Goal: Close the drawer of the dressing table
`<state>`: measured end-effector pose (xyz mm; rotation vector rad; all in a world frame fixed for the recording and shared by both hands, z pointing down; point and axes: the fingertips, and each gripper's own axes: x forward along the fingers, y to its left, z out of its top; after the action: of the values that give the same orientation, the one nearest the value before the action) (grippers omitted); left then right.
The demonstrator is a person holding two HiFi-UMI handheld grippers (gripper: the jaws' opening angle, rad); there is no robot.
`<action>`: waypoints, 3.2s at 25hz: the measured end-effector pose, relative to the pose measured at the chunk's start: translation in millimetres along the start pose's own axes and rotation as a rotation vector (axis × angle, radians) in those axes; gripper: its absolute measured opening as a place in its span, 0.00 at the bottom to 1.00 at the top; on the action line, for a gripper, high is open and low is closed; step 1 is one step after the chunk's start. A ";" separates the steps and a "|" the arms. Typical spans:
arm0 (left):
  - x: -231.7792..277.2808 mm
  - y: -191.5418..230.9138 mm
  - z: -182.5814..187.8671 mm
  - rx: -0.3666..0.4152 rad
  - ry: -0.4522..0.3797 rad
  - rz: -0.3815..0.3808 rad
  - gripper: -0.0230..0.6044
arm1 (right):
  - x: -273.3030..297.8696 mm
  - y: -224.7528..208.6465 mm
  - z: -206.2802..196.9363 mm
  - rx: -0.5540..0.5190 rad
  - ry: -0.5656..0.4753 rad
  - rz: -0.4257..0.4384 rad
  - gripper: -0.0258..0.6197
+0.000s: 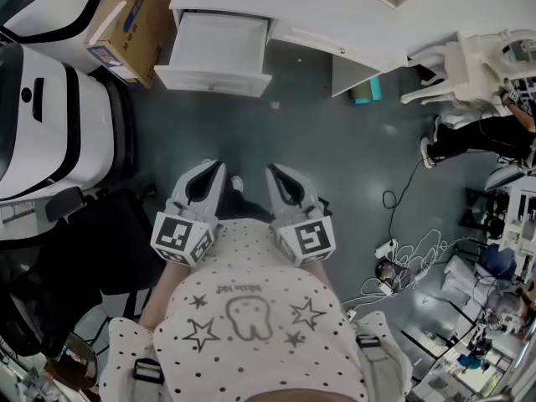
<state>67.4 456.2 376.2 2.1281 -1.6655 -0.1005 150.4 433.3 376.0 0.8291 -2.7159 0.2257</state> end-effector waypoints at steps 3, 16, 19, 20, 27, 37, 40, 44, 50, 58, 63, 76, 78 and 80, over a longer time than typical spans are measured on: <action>3.3 13.1 8.1 -0.010 -0.005 0.006 0.04 | 9.6 -0.7 2.8 -0.012 0.006 -0.011 0.04; 10.6 80.0 57.9 0.074 -0.020 -0.015 0.04 | 86.4 11.3 38.8 -0.034 -0.006 -0.052 0.04; 13.5 86.4 58.5 0.077 0.003 -0.027 0.04 | 93.8 11.7 45.0 -0.011 -0.003 -0.061 0.04; 14.4 87.5 59.8 0.076 0.004 -0.031 0.04 | 95.4 10.4 45.7 -0.004 -0.003 -0.066 0.04; 17.9 102.3 67.7 0.028 -0.017 -0.032 0.04 | 105.1 5.4 45.4 0.015 -0.003 -0.083 0.04; 36.0 122.7 86.0 -0.061 -0.093 0.014 0.04 | 119.6 -21.0 55.4 0.006 -0.007 -0.082 0.04; 56.0 127.2 92.6 -0.063 -0.108 0.036 0.04 | 130.6 -40.7 60.1 0.000 -0.003 -0.072 0.04; 88.7 126.3 100.6 -0.059 -0.092 0.047 0.04 | 145.4 -69.7 69.3 -0.011 -0.002 -0.053 0.04; 118.6 126.6 105.0 -0.062 -0.101 0.078 0.04 | 160.4 -100.0 75.7 -0.030 -0.004 -0.024 0.04; 156.7 115.8 101.4 -0.080 -0.119 0.076 0.04 | 166.1 -140.2 74.7 -0.056 -0.005 -0.008 0.04; 168.2 114.8 97.9 -0.122 -0.138 0.084 0.03 | 162.2 -158.4 70.1 -0.059 0.007 -0.014 0.04; 192.3 174.4 129.9 -0.107 -0.132 0.110 0.03 | 188.6 -185.5 86.6 -0.056 0.008 -0.098 0.04; 197.0 188.6 142.3 -0.092 -0.146 0.115 0.03 | 195.5 -191.8 97.8 -0.058 0.004 -0.118 0.04; 201.8 200.0 153.9 -0.079 -0.158 0.118 0.03 | 201.8 -196.9 107.7 -0.056 0.002 -0.136 0.04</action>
<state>-107.6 185.4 354.0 2.0030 -1.8407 -0.3005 77.4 141.5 351.4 0.9919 -2.6371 0.1202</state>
